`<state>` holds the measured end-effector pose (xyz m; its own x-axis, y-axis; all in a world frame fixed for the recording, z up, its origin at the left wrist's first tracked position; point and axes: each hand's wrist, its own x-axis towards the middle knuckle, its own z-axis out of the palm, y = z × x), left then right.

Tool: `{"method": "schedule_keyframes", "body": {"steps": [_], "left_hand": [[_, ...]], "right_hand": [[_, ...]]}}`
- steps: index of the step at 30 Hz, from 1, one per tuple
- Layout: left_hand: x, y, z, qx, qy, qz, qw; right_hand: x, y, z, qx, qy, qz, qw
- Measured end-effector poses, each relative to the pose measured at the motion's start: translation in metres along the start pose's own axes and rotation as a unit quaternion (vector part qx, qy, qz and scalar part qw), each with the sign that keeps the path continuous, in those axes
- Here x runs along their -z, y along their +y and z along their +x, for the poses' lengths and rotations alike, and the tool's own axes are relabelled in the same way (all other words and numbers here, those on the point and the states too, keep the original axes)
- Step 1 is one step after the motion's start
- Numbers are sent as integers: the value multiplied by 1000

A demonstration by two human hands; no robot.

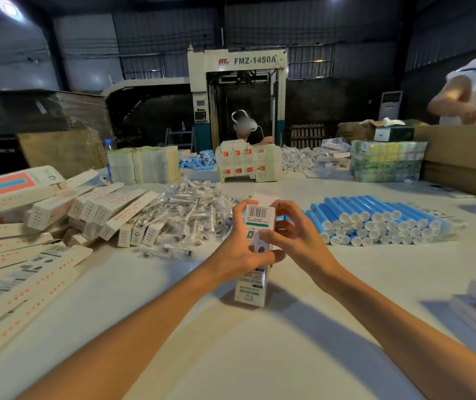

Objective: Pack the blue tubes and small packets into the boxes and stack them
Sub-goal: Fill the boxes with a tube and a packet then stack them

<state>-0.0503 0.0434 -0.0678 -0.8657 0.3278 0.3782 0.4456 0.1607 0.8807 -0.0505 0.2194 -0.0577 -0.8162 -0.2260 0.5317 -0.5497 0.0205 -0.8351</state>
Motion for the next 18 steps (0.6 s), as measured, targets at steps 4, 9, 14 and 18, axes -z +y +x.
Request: {"method": "schedule_keyframes", "body": {"steps": [4, 9, 14, 18], "left_hand": [[-15, -10, 1, -23, 90, -4, 996], [-15, -12, -5, -40, 84, -33, 995], [-13, -9, -9, -51, 66, 13, 996], [-11, -10, -10, -50, 64, 28, 996]], "right_hand": [[3, 0, 0, -10, -17, -26, 999], [6, -7, 4, 22, 30, -52, 998], [15, -20, 22, 4, 20, -74, 997], [19, -23, 28, 84, -6, -223, 971]]}}
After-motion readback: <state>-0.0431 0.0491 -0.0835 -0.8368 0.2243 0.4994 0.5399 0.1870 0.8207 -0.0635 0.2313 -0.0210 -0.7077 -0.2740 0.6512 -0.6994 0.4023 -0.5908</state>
